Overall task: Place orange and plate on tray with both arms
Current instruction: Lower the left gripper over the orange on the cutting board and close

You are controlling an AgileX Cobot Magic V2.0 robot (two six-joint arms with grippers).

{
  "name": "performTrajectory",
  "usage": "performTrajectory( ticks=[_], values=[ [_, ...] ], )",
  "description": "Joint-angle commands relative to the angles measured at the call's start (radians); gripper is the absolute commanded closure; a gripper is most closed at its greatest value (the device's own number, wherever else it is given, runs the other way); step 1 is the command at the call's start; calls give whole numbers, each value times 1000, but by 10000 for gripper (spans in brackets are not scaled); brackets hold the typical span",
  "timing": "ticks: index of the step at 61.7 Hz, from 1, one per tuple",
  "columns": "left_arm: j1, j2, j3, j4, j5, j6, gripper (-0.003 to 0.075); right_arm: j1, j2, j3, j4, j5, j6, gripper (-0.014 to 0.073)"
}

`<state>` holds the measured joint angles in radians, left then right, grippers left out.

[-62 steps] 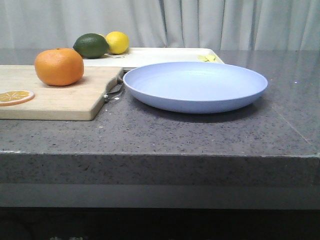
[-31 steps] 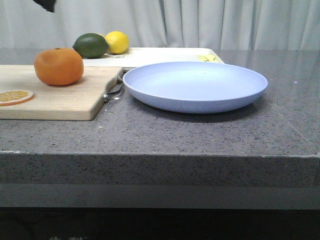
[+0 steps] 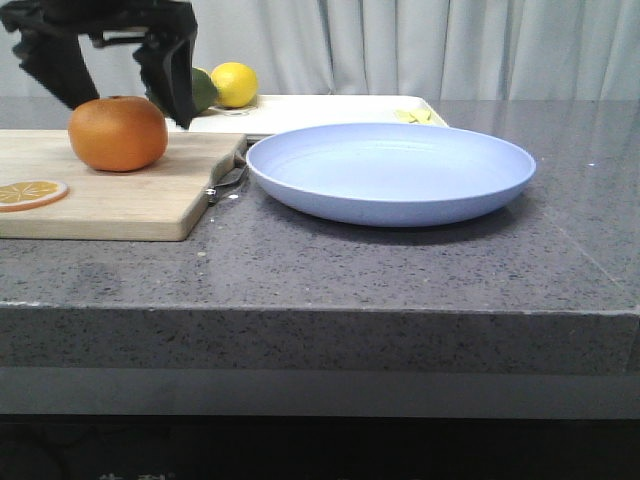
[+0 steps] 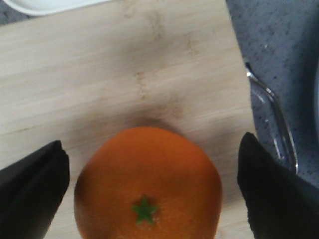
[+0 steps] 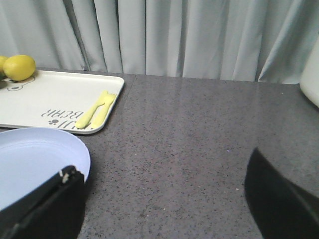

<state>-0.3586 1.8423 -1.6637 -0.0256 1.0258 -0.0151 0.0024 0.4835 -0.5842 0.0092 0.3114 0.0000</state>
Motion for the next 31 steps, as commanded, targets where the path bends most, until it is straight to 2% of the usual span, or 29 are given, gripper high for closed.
performTrajectory(
  ticks=[1, 12, 17, 24, 31],
  values=[
    [-3, -32, -34, 1, 3, -7, 59, -2, 11, -36, -1, -84, 0, -59],
    [-3, -26, -34, -1, 64, -7, 61, -2, 11, -36, -1, -84, 0, -59],
    [-3, -26, -34, -1, 70, -7, 93, -2, 11, -36, -1, -84, 0, -59],
    [-3, -26, -34, -1, 72, -7, 217, -2, 11, -36, -1, -84, 0, -59],
    [-3, -26, -34, -1, 70, -7, 388, -2, 11, -36, -1, -84, 0, -59]
  ],
)
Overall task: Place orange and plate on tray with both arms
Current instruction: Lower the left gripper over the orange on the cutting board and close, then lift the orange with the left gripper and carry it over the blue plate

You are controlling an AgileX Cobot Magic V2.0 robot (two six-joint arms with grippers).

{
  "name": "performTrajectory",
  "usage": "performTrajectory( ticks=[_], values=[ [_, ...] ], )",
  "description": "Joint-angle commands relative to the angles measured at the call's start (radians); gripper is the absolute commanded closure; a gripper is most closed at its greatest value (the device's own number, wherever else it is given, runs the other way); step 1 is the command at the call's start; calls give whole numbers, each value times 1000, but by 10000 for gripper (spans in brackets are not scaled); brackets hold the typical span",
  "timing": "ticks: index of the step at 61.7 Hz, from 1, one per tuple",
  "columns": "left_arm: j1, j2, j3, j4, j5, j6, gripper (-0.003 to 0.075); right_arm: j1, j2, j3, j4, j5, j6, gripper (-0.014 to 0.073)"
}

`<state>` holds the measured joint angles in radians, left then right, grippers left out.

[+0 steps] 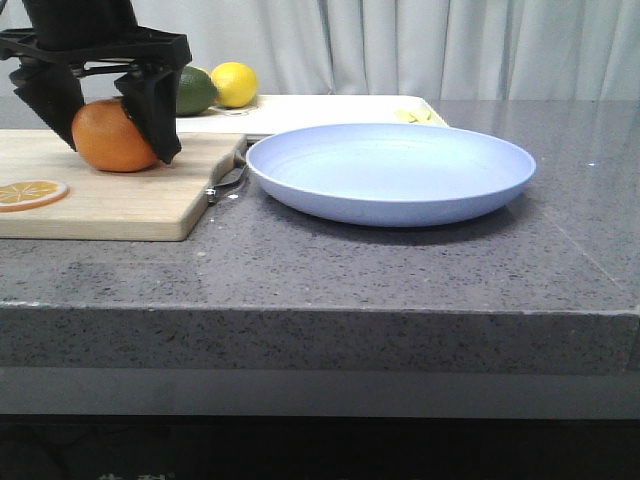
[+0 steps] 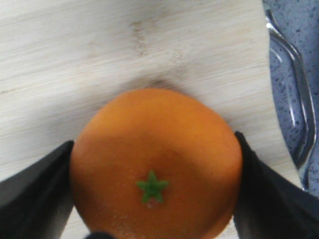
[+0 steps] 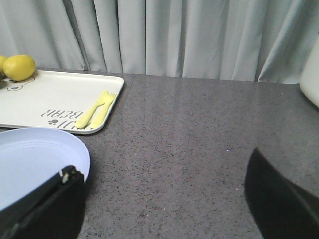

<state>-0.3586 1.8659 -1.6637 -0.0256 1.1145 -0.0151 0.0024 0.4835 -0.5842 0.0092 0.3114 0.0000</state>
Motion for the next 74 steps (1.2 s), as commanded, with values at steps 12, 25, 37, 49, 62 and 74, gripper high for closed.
performTrajectory(
  ticks=[12, 25, 37, 49, 62, 74],
  values=[
    [-16, -52, -98, -1, -17, -7, 470, -2, 11, -36, -1, -84, 0, -59],
    [-112, -52, -215, -7, -50, -7, 470, -2, 11, -36, -1, -84, 0, -59],
    [-246, -43, -225, -7, -151, -7, 470, -2, 11, -36, -1, -84, 0, -59],
    [-350, 10, -225, -7, -252, -7, 468, -2, 11, -36, -1, -84, 0, -59],
    [-391, 83, -225, -9, -303, -7, 465, -2, 11, -36, -1, -83, -6, -59],
    [-394, 116, -225, -22, -298, -7, 384, -2, 11, -36, -1, -83, -6, -59]
  ],
)
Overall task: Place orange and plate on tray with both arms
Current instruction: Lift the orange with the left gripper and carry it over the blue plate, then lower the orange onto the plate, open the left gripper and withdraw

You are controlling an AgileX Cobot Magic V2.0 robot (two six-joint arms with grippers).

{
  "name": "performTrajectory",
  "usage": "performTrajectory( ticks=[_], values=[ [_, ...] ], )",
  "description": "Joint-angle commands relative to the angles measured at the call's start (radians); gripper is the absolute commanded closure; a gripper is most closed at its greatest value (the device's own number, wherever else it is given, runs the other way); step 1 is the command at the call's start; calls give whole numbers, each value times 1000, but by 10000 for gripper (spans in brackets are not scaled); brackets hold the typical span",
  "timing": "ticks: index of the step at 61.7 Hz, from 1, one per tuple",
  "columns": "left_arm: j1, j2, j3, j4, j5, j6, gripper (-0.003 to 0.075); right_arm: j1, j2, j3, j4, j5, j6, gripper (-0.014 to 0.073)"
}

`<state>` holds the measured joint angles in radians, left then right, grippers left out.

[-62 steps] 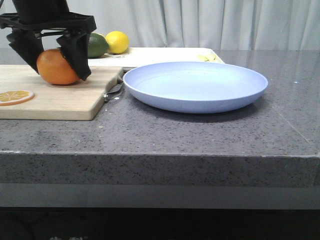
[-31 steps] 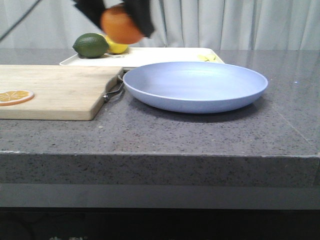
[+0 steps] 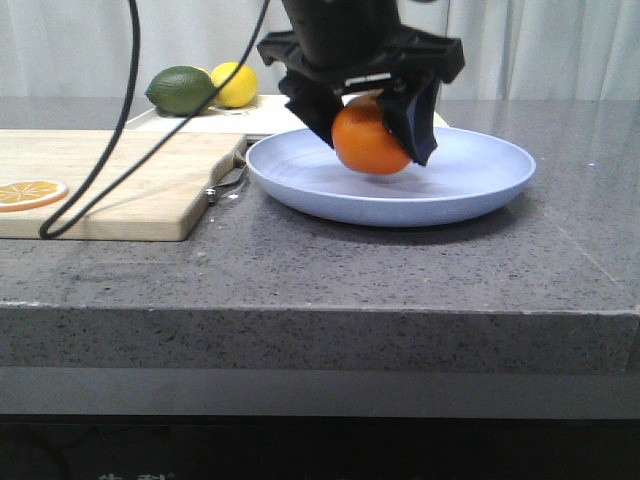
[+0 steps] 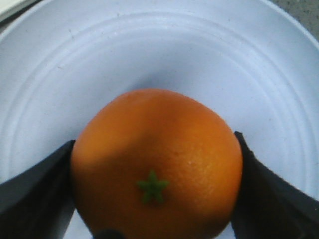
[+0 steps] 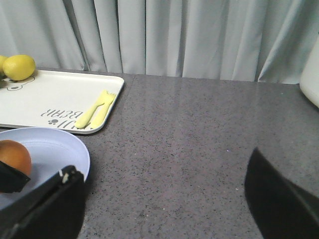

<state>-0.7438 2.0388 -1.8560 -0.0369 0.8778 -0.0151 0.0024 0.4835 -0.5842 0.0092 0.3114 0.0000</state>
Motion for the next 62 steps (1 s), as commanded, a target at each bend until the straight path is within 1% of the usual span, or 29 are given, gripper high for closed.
performTrajectory(
  ticks=[1, 6, 7, 11, 16, 18, 25, 35, 38, 44, 47, 48, 53, 56, 60, 62],
  values=[
    [-9, -55, -32, -11, -60, -7, 367, -2, 11, -36, -1, -83, -6, -59],
    [-9, -55, -32, -11, -60, -7, 259, -2, 11, -36, -1, -83, -6, -59],
    [-9, -55, -32, -11, -60, -7, 221, -2, 11, -36, -1, -83, -6, -59],
    [-9, -55, -32, -11, -60, -7, 127, -2, 11, -36, -1, -83, -6, -59],
    [-9, -55, -32, -11, -51, -7, 36, -2, 11, -36, -1, -83, -6, -59],
    [-9, -55, -33, -11, -43, -7, 23, -2, 11, -36, -1, -83, -6, -59],
    [-9, -55, -67, -9, 2, -7, 27, -2, 11, -36, -1, -83, -6, -59],
    [-9, -55, -214, 7, 133, -7, 31, -2, 11, -36, -1, -83, -6, -59],
    [-9, -55, -254, 7, 165, -7, 58, -2, 11, -36, -1, -83, -6, -59],
    [-9, -55, -324, 7, 223, -7, 174, -2, 11, -36, -1, -83, -6, -59],
    [-9, -55, -343, 7, 237, -7, 266, -2, 11, -36, -1, -83, -6, -59],
    [-9, -55, -350, 7, 242, -7, 309, -2, 11, -36, -1, -83, -6, -59],
    [-9, -55, -368, 7, 258, -7, 456, -2, 11, -36, -1, -83, -6, -59],
    [-9, -55, -373, 7, 264, -7, 567, -2, 11, -36, -1, -83, -6, -59],
    [-9, -55, -377, 7, 268, -7, 678, -2, 11, -36, -1, -83, -6, -59],
    [-9, -55, -377, 7, 268, -7, 721, -2, 11, -36, -1, -83, -6, -59]
  ],
)
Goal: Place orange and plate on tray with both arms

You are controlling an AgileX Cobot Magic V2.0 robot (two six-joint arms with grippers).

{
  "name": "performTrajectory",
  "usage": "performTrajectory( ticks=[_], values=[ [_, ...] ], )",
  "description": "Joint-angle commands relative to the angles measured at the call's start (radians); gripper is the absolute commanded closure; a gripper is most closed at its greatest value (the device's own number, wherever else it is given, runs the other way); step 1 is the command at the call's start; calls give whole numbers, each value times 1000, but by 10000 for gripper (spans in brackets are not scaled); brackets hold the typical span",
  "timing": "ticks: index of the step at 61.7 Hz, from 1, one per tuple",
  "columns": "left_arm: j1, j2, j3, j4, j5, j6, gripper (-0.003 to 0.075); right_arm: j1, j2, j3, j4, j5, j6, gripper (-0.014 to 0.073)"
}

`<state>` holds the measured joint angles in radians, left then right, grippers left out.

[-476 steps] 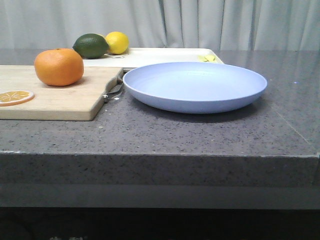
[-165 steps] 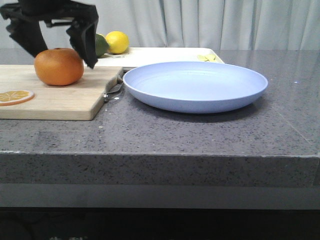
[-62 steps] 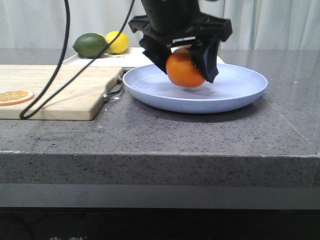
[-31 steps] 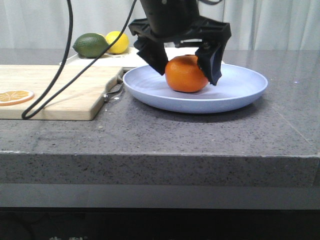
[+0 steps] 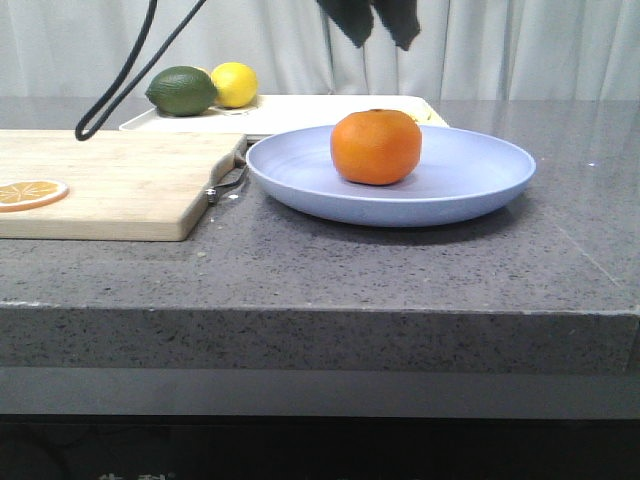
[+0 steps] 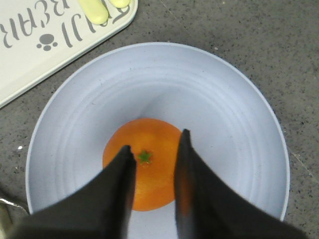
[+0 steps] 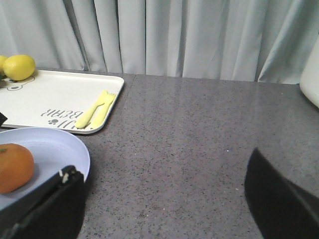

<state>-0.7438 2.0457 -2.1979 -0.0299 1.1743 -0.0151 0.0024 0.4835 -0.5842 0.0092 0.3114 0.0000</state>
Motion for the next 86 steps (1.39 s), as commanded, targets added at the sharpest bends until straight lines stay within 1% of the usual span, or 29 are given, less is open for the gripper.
performTrajectory(
  ticks=[1, 9, 18, 35, 45, 50, 56, 65, 74, 86],
  values=[
    [-9, -62, -38, 0, -26, -7, 741, -2, 11, -36, -1, -83, -6, -59],
    [-9, -62, -38, 0, 9, -7, 738, -2, 11, -36, -1, -83, -6, -59],
    [-9, -62, -38, 0, 105, -7, 738, -2, 11, -36, -1, -83, -6, -59],
    [-9, -92, -29, 5, 106, -7, 738, -2, 11, -36, -1, -83, -6, -59],
    [-7, -173, 34, 101, 106, -7, 738, -2, 11, -36, -1, -83, -6, -59],
    [11, -222, 81, 143, 106, -18, 738, -2, 11, -36, -1, -83, -6, -59],
    [61, -298, 153, 168, 97, -57, 738, -2, 11, -36, -1, -83, -6, -59],
    [162, -410, 267, 168, 76, -63, 738, -2, 11, -36, -1, -81, -6, -59],
    [288, -537, 436, 168, 16, -83, 738, -2, 11, -36, -1, -75, -6, -59],
    [450, -726, 690, 160, -119, -113, 738, -2, 11, -36, -1, -72, -6, -59]
  ],
)
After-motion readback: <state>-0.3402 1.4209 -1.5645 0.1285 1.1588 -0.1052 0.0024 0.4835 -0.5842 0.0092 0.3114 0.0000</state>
